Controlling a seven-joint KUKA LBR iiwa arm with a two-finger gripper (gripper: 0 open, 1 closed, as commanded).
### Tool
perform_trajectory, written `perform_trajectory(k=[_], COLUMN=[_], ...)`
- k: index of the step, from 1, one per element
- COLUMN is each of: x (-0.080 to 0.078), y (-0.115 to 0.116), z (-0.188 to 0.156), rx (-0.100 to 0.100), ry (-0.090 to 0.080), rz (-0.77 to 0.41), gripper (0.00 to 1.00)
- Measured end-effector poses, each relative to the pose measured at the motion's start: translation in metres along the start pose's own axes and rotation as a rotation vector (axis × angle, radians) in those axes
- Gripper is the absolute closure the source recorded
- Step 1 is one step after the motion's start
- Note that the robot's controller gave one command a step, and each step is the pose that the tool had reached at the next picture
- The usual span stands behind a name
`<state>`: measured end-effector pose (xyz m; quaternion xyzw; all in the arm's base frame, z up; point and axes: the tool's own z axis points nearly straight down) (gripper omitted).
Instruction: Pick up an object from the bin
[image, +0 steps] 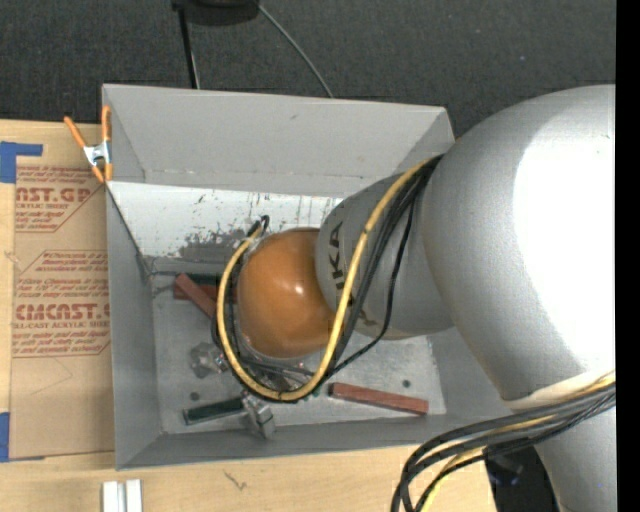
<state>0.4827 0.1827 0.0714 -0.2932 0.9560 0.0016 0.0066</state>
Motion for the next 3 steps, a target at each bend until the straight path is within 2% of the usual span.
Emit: perform_trajectory(k=[1,2,3], x=[0.002,0.002,-0.027], y=[0.001,0.001,0.009], z=[0.001,0.001,-0.161], rx=[-0.002,-0.002,-0.001], ry=[0.009,0.009,0.007], rz=[0.0,0.0,-0.052], gripper=[1.0,1.0,1.0])
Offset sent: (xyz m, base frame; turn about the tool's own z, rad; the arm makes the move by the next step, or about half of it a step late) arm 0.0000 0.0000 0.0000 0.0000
